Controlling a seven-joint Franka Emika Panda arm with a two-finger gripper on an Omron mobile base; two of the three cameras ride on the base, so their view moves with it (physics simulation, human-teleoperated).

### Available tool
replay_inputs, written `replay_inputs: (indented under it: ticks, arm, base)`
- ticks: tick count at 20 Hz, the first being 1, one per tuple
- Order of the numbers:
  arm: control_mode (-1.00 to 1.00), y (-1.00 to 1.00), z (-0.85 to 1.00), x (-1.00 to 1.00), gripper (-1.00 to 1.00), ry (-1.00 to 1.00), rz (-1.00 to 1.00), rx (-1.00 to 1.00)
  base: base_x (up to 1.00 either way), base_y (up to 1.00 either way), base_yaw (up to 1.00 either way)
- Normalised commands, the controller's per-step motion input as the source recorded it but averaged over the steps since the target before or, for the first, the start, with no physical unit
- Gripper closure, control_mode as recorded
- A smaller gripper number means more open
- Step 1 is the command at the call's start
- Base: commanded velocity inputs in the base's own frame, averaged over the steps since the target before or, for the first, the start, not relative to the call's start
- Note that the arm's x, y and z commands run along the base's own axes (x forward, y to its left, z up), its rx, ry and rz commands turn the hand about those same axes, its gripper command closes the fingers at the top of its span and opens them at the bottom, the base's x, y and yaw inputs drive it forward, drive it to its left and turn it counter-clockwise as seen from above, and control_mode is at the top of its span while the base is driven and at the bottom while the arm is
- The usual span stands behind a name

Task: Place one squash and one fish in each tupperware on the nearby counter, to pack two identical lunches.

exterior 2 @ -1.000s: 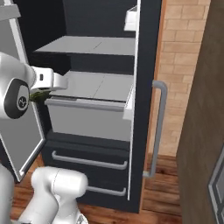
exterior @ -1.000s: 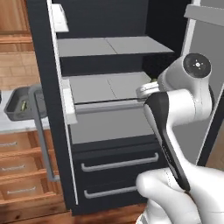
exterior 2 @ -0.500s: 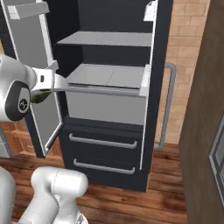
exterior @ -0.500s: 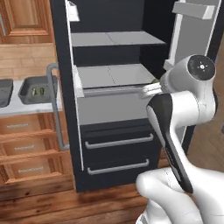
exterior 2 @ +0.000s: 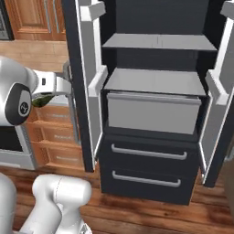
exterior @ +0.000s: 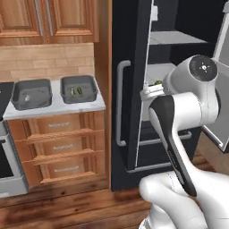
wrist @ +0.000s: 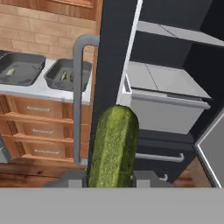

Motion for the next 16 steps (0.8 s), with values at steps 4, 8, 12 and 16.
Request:
replay_inputs:
  ticks: [4,8,12,16]
  arm:
    - [1.00,0.00,0.00,0.00,1.00,0.00,0.00,0.00]
    - [1.00,0.00,0.00,0.00,1.00,0.00,0.00,0.00]
    - [1.00,0.00,0.00,0.00,1.00,0.00,0.00,0.00]
    - [1.00,0.00,0.00,0.00,1.00,0.00,0.00,0.00]
  base:
    - [-0.06,1.00,-0.08]
    - [0.00,1.00,-0.09]
    - [0.00,1.00,-0.09]
    - [0.13,0.99,-0.08]
